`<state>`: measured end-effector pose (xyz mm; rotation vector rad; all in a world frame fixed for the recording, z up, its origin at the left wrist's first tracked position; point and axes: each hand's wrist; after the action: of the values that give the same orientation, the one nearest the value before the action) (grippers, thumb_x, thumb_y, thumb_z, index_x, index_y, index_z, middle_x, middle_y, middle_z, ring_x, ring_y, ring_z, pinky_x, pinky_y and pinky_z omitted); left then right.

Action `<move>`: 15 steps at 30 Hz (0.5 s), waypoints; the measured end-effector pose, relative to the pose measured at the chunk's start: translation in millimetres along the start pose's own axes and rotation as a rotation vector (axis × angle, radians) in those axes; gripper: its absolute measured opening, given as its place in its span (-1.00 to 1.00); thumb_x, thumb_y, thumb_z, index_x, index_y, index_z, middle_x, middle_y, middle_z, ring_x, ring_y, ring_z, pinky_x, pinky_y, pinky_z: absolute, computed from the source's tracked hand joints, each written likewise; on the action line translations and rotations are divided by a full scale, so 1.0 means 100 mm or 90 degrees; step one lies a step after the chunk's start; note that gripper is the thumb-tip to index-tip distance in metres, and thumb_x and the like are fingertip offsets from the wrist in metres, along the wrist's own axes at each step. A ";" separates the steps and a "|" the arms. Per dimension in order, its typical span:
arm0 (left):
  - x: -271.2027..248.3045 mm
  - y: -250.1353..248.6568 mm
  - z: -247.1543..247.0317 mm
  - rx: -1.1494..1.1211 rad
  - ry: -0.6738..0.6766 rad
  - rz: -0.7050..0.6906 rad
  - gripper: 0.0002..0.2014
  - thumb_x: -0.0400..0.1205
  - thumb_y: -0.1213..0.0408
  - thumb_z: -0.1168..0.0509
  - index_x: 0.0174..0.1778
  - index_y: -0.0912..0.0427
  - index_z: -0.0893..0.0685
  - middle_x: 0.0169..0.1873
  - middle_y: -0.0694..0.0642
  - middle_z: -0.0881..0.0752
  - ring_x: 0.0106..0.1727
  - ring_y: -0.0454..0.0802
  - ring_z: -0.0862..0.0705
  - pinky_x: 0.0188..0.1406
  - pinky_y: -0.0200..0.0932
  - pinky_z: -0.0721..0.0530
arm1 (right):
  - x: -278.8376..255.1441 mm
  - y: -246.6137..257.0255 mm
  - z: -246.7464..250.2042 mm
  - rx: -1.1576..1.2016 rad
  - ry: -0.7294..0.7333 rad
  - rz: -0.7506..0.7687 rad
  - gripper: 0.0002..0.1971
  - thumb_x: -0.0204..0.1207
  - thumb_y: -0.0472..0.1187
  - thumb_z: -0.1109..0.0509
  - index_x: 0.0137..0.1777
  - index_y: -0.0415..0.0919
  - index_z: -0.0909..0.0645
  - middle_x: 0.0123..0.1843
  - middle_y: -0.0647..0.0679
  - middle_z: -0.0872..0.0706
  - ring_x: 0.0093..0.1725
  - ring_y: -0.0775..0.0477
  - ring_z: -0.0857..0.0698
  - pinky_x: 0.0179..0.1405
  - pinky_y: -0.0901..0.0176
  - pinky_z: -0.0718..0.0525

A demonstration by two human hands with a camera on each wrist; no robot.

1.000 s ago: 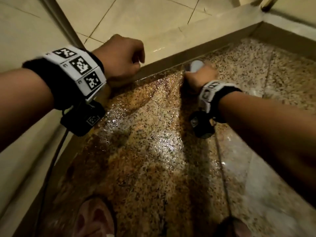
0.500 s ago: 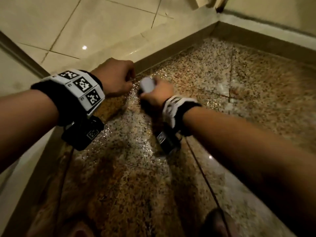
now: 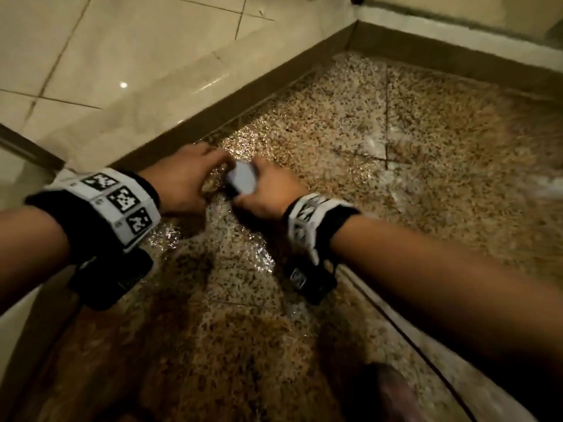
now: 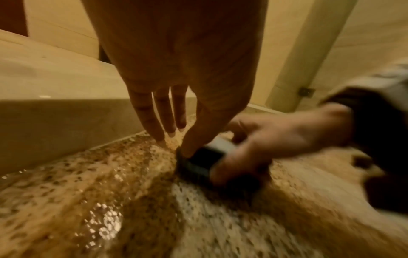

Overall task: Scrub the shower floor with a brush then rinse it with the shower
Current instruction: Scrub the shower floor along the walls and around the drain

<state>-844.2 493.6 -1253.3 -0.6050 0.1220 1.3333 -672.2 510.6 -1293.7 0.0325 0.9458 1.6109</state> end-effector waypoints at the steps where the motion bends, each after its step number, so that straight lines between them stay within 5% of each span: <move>1: 0.00 -0.02 -0.04 0.011 -0.003 0.008 -0.22 0.31 0.35 -0.54 0.45 -0.01 -0.39 0.30 0.18 -0.46 0.34 0.18 -0.45 0.27 0.19 -0.55 | 0.11 -0.12 0.18 0.018 -0.056 -0.064 -0.32 0.35 0.09 -0.50 0.45 0.00 -0.36 0.06 -0.06 -0.72 -0.01 -0.20 -0.77 -0.05 0.01 -0.79; 4: 0.07 -0.05 -0.04 0.040 -0.042 0.011 -0.26 0.40 0.35 -0.49 0.49 0.11 -0.33 0.31 0.21 -0.43 0.34 0.18 -0.44 0.28 0.14 -0.54 | 0.18 -0.32 0.52 -0.078 -0.182 -0.146 -0.35 0.34 0.09 -0.52 0.37 -0.07 -0.36 0.07 -0.09 -0.67 0.08 -0.28 -0.70 0.10 -0.01 -0.71; 7: 0.13 0.00 0.07 0.032 -0.103 -0.004 -0.33 0.40 0.37 -0.47 0.44 0.18 -0.40 0.23 0.27 -0.49 0.27 0.24 -0.49 0.21 0.18 -0.57 | -0.09 -0.14 0.26 0.016 -0.068 -0.032 -0.36 0.35 0.17 -0.53 0.36 0.02 -0.40 0.10 -0.02 -0.69 -0.01 -0.14 -0.71 0.01 -0.03 -0.77; 10: 0.15 0.02 0.07 0.029 -0.106 -0.010 -0.36 0.38 0.37 -0.48 0.40 0.21 -0.46 0.17 0.33 -0.53 0.23 0.32 -0.53 0.19 0.19 -0.57 | -0.29 0.10 -0.19 -0.134 0.040 0.095 -0.38 0.42 0.24 -0.47 0.39 -0.02 -0.42 0.15 -0.06 -0.67 0.07 -0.14 -0.69 -0.01 0.08 -0.70; 15: 0.02 -0.10 -0.09 0.008 0.011 -0.062 -0.40 0.30 0.22 -0.57 0.25 0.22 -0.57 0.09 0.22 -0.61 0.15 0.18 -0.59 0.15 0.00 -0.57 | -0.20 0.10 -0.20 -0.247 0.009 0.234 -0.36 0.41 0.05 -0.53 0.39 -0.24 -0.43 0.43 -0.20 -0.39 0.37 -0.26 -0.45 0.35 -0.18 -0.53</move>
<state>-832.2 490.3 -1258.3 -0.6046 0.1141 1.2321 -684.4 482.7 -1292.1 -0.0778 0.6474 2.1166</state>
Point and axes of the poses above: each hand's wrist, its own x-axis towards the middle knuckle, its own z-axis out of the back of the hand, y = z × x
